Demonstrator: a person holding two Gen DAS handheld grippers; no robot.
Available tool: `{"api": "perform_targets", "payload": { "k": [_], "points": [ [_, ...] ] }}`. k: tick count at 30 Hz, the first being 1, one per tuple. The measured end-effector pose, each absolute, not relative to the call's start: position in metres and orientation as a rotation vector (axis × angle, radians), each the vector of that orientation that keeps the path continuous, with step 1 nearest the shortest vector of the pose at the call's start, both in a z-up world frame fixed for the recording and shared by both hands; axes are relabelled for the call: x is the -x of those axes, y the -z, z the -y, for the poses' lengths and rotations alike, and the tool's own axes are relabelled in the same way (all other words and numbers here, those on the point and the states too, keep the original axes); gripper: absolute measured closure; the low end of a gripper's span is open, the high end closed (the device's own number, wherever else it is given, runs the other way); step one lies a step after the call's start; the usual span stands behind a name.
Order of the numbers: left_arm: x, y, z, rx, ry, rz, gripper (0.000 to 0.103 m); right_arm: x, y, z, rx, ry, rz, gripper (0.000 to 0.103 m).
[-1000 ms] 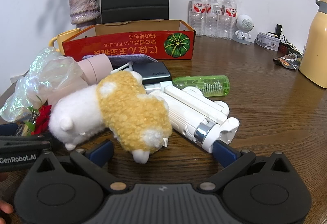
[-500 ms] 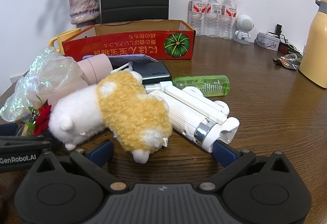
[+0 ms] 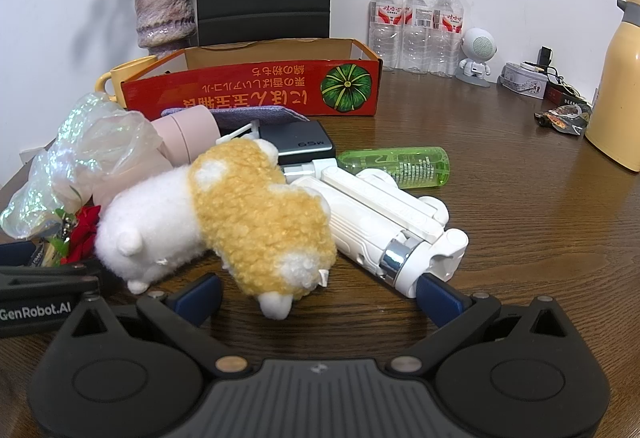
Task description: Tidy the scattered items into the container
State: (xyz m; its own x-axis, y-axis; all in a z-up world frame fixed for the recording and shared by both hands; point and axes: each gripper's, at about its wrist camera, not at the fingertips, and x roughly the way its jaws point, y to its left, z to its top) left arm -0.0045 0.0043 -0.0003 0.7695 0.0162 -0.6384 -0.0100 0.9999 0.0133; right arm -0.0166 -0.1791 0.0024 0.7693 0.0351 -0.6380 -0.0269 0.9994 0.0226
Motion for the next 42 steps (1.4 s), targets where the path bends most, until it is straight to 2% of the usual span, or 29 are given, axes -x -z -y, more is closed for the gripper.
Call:
{"api": "perform_targets", "payload": {
  "k": [34, 42],
  "points": [
    [0.005, 0.0, -0.004, -0.01, -0.014, -0.693, 0.0, 0.016, -0.002, 0.179, -0.01, -0.036, -0.693, 0.0],
    [0.005, 0.0, -0.005, -0.011, -0.015, -0.693, 0.0, 0.028, -0.006, 0.199, 0.045, -0.18, -0.698, 0.002]
  ]
}}
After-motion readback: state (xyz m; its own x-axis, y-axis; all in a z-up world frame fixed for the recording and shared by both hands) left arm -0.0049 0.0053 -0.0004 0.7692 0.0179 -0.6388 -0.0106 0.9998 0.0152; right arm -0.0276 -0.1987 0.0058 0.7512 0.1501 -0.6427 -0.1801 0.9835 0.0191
